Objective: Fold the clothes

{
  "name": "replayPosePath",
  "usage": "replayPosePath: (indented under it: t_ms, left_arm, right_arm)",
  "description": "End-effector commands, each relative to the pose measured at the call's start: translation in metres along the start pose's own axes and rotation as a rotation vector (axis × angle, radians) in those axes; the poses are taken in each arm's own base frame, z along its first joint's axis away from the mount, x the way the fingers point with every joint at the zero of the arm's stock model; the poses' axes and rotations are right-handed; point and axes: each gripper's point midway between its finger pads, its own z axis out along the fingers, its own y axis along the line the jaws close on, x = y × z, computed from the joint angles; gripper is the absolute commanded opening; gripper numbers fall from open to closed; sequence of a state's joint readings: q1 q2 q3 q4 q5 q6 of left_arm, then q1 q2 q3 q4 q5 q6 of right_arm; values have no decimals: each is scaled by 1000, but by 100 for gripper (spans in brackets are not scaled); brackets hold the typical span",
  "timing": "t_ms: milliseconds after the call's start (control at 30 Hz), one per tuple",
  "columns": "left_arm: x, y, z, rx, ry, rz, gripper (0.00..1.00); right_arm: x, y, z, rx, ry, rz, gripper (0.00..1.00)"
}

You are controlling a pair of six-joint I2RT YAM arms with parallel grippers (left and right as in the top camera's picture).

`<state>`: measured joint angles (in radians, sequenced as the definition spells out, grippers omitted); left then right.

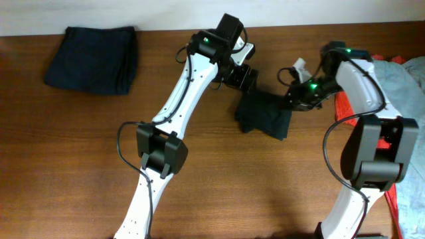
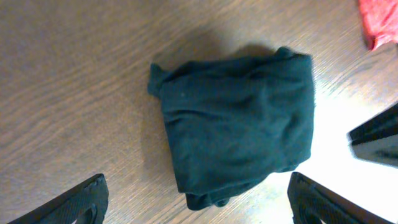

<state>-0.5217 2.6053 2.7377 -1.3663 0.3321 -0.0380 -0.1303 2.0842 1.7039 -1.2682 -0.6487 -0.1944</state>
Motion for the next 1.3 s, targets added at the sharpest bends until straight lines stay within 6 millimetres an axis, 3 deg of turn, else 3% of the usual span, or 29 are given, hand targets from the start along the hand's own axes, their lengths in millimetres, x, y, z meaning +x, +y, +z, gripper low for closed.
replayPosePath:
  t_ms: [0,167,300,467,633,767,867,933,1000,1067,1167,1233,1267]
  left_arm:
    - [18,7,41,2,88,-15,92]
    - [30,4,77,6,138,-5,91]
    - [42,3,101,5,180,-31,89]
    - [46,-3,110,6,194,-28,89]
    - [49,6,115,-119,194,-45,89]
    - [55,-3,127,-134,208,-35,90]
    - [65,10,139,-233,233,-48,90]
    - [73,13,146,-246,256,-66,72]
    - [77,15,150,-249,269,-71,31]
    - [78,17,150,-255,276,-72,3]
    - [80,23,147,-287,283,-71,1]
    - [80,32,142,-340,282,-64,1]
    - [78,36,137,-368,275,-60,1]
  right_arm:
    - [-3,-19,-21,24,-43,35,14]
    - [1,-38,-27,94,-37,59,14]
    - [2,-40,-27,107,-34,59,14]
    - [1,-40,-27,107,-35,59,14]
    - [1,-40,-27,107,-35,59,14]
    - [1,-40,-27,107,-35,58,19]
    - [1,-41,-27,107,-35,59,21]
    - [1,-41,-27,107,-35,58,22]
    - [2,-42,-27,116,-33,58,26]
    - [2,-45,-27,132,-30,59,29]
    - [3,-47,-28,143,-27,59,35]
    - [3,-47,-28,144,-27,59,52]
    - [2,-48,-28,148,-28,58,99]
